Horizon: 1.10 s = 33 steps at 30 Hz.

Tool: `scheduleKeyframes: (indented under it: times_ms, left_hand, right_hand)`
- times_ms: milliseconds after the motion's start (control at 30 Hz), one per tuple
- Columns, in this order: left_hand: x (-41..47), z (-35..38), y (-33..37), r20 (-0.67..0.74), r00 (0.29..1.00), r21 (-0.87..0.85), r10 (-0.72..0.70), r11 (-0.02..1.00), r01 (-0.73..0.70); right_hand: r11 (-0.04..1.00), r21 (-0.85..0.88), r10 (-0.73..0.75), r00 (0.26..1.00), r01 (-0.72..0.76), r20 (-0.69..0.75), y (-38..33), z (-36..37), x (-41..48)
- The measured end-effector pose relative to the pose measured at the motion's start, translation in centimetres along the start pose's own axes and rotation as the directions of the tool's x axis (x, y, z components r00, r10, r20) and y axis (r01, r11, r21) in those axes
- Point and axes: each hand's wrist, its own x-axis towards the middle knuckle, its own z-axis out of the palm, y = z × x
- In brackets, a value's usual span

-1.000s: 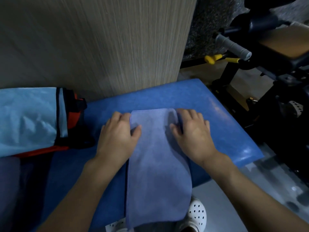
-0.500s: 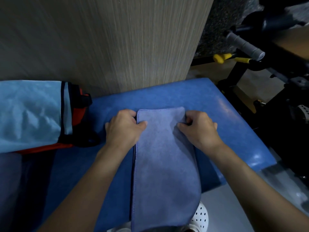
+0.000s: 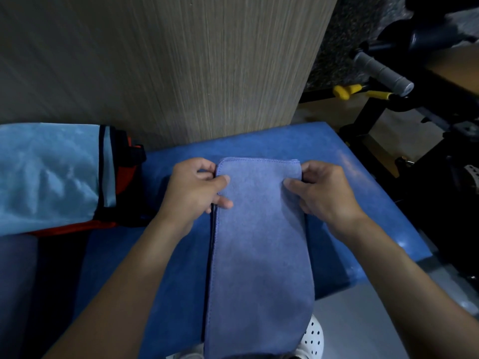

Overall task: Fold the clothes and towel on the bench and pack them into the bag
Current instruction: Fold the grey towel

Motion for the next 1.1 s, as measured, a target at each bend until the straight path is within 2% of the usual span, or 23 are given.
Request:
scheduleKeyframes:
  times_ms: [133, 267, 433, 500, 633, 700, 800, 900, 1000, 1100]
  left_hand:
    - [0.1, 0.4, -0.1, -0.007, 0.996, -0.072, 0.089, 0.993, -0.09]
    - [0.1, 0.5, -0.5, 0.1, 0.976, -0.04, 0.193, 0.981, -0.19]
    - [0.1, -0.4, -1.5, 0.238, 0.923, 0.008, 0.303, 0.949, -0.314]
    - [0.1, -0.8, -1.8, 0.271, 0.908, 0.022, 0.319, 0.941, -0.338]
    - [-0.2, -1.3, -2.0, 0.358, 0.872, 0.133, 0.334, 0.906, -0.402]
    - [-0.1, -1.5, -2.1, 0.394, 0.852, 0.2, 0.345, 0.873, -0.446]
    - [0.2, -1.6, -2.5, 0.427, 0.823, 0.237, 0.375, 0.832, -0.502]
    - [0.2, -1.6, -2.7, 0.461, 0.792, 0.293, 0.401, 0.773, -0.562]
    - [0.0, -1.2, -2.5, 0.446, 0.814, 0.332, 0.372, 0.776, -0.537]
    - [0.1, -0.4, -2.8, 0.386, 0.818, 0.392, 0.426, 0.727, -0.564]
  right_hand:
    - [0.989, 0.15, -0.013, 0.999, 0.008, 0.031, -0.4, 0.0, -0.2]
    - [0.978, 0.196, -0.087, 0.994, 0.072, 0.072, -0.1, -0.2, -0.2]
    - [0.986, 0.089, -0.153, 0.983, 0.144, 0.101, 0.6, -1.1, -0.4]
    - [0.968, -0.025, -0.245, 0.964, 0.249, 0.102, 1.2, -1.6, -0.4]
    - [0.79, -0.323, -0.484, 0.853, 0.521, 0.194, 2.2, -2.1, -0.8]
    - [0.716, -0.398, -0.516, 0.819, 0.574, 0.252, 2.4, -2.2, -1.1]
    - [0.66, -0.464, -0.493, 0.807, 0.591, 0.325, 2.6, -2.7, -1.2]
    - [0.67, -0.465, -0.452, 0.815, 0.578, 0.363, 2.5, -3.0, -1.5]
    - [0.697, -0.475, -0.405, 0.841, 0.538, 0.358, 2.2, -2.8, -1.9]
    - [0.715, -0.456, -0.429, 0.847, 0.53, 0.313, 2.5, -2.3, -1.9]
